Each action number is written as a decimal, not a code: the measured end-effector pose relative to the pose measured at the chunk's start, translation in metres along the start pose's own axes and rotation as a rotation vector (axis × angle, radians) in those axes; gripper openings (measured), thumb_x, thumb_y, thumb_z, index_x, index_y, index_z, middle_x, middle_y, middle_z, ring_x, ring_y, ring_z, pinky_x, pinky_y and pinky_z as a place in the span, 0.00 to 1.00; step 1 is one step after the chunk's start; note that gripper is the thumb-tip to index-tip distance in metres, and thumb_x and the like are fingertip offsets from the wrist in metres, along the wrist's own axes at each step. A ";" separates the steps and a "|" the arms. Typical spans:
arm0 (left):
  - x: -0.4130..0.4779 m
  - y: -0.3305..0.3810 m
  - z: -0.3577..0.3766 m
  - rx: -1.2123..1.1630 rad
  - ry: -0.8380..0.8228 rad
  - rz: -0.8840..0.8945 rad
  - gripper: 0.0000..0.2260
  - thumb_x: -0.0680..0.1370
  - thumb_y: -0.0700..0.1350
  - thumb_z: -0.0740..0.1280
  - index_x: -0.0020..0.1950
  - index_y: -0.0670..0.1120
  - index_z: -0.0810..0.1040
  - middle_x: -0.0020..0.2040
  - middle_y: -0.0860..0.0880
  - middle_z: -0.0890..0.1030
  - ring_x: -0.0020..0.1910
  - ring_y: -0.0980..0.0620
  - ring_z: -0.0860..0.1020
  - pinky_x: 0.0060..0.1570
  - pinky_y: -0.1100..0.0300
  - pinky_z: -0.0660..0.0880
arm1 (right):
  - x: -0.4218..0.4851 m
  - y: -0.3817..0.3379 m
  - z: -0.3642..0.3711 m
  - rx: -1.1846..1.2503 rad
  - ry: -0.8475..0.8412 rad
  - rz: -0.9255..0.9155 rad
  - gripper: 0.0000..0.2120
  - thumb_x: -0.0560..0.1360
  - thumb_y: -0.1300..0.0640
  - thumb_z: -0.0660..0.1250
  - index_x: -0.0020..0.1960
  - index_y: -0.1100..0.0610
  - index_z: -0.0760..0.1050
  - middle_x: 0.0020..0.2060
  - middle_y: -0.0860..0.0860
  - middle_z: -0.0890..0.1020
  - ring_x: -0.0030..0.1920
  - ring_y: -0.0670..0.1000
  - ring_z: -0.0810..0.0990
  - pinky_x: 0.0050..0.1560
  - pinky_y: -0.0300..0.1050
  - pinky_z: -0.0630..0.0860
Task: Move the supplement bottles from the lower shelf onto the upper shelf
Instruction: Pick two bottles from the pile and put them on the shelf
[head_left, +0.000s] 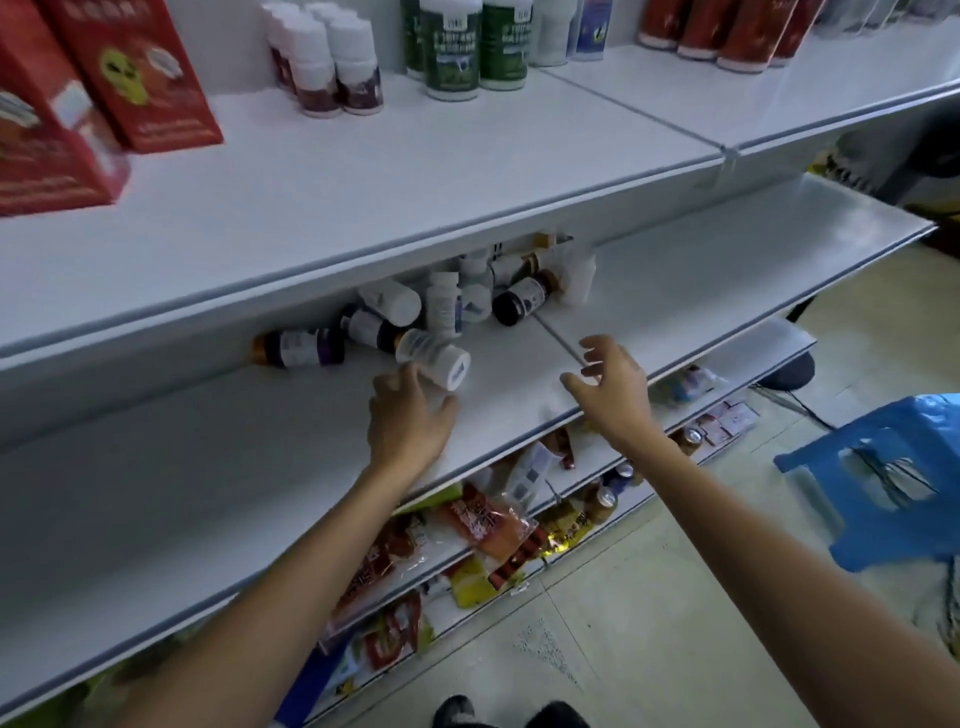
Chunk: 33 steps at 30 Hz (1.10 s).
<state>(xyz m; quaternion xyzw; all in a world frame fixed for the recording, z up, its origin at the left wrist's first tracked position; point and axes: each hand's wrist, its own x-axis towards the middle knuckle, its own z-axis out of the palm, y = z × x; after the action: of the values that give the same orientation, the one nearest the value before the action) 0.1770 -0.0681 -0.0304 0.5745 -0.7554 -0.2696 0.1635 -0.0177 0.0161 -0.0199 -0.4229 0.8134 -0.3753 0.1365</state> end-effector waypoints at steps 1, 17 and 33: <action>0.008 0.003 0.006 -0.010 0.004 -0.065 0.29 0.76 0.56 0.64 0.71 0.44 0.60 0.66 0.37 0.65 0.61 0.36 0.69 0.55 0.49 0.71 | 0.011 0.006 0.004 0.016 -0.013 0.000 0.21 0.74 0.56 0.68 0.65 0.57 0.68 0.58 0.56 0.75 0.50 0.48 0.74 0.52 0.45 0.73; 0.080 0.039 0.051 -0.378 0.210 -0.479 0.39 0.62 0.56 0.71 0.67 0.40 0.64 0.62 0.38 0.73 0.56 0.39 0.75 0.44 0.51 0.72 | 0.189 0.024 0.069 0.114 -0.332 -0.014 0.34 0.76 0.41 0.62 0.76 0.51 0.53 0.70 0.56 0.66 0.68 0.59 0.67 0.63 0.48 0.66; 0.014 0.077 0.024 -0.970 0.277 -0.503 0.12 0.78 0.42 0.63 0.61 0.49 0.67 0.47 0.49 0.75 0.41 0.53 0.76 0.35 0.60 0.73 | 0.139 0.003 0.033 0.130 -0.576 -0.324 0.31 0.70 0.60 0.68 0.71 0.50 0.62 0.62 0.57 0.68 0.63 0.57 0.67 0.52 0.42 0.69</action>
<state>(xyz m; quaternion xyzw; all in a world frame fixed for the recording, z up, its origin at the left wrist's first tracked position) 0.0999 -0.0609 -0.0047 0.6260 -0.3561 -0.5389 0.4369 -0.0857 -0.1093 -0.0312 -0.6260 0.6379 -0.3081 0.3260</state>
